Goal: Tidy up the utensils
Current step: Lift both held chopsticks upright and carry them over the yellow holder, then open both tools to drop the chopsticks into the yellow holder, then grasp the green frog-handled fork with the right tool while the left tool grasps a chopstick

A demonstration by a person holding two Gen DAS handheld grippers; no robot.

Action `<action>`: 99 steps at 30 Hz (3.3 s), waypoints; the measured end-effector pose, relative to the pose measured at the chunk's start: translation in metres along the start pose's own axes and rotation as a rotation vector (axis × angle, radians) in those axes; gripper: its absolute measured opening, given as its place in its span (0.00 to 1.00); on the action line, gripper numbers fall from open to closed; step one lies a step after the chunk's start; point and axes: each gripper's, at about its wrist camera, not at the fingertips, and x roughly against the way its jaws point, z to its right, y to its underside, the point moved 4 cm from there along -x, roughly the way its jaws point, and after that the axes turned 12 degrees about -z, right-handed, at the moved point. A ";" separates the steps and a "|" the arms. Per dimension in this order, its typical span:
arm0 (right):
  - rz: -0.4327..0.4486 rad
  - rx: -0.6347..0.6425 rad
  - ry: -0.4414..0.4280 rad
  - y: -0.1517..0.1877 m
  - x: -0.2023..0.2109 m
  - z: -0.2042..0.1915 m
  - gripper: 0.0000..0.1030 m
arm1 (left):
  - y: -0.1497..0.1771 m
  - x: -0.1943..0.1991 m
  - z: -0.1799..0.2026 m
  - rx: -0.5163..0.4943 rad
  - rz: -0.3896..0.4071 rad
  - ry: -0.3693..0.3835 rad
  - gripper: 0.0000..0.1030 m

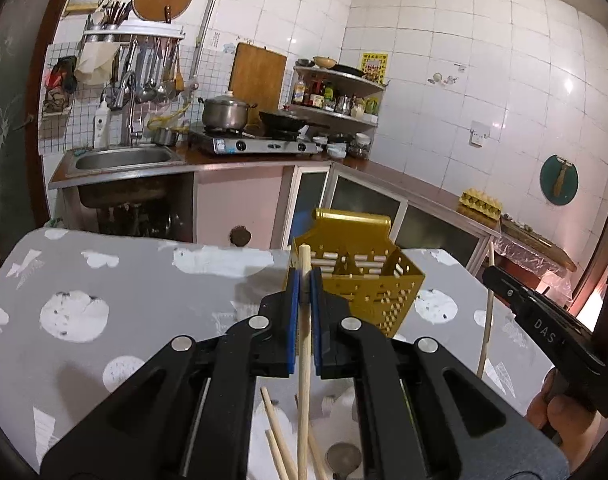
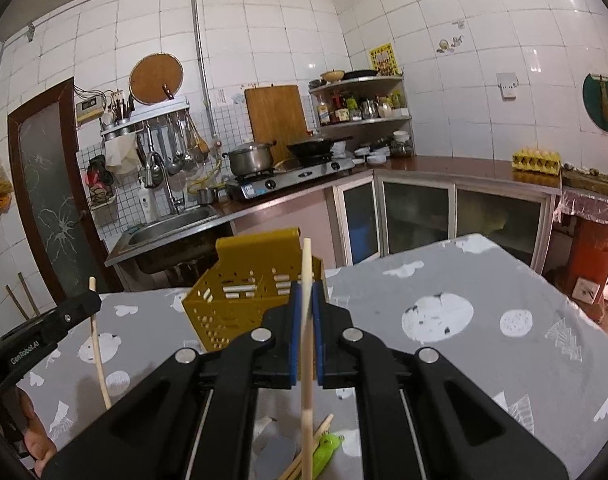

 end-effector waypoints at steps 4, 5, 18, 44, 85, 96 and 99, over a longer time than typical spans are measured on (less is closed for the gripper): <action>0.055 0.002 -0.017 -0.032 0.007 -0.004 0.06 | -0.036 0.013 0.009 -0.020 0.072 0.000 0.04; 0.071 0.006 -0.021 -0.043 0.009 -0.006 0.06 | -0.051 0.019 0.014 -0.029 0.106 0.001 0.04; 0.303 0.052 -0.043 -0.160 -0.025 -0.028 0.06 | -0.163 -0.020 0.077 -0.142 0.343 -0.021 0.04; 0.229 0.082 -0.020 -0.110 -0.096 -0.015 0.06 | -0.132 -0.079 0.032 -0.084 0.344 -0.053 0.04; -0.474 -0.019 0.222 0.095 -0.083 0.035 0.59 | 0.049 -0.050 -0.058 0.020 -0.182 -0.275 0.95; -0.551 -0.068 0.209 0.121 -0.092 0.021 0.40 | 0.093 -0.088 -0.054 0.033 -0.363 -0.284 0.95; -0.571 -0.097 0.187 0.121 -0.095 0.019 0.31 | 0.098 -0.095 -0.052 0.032 -0.389 -0.289 0.95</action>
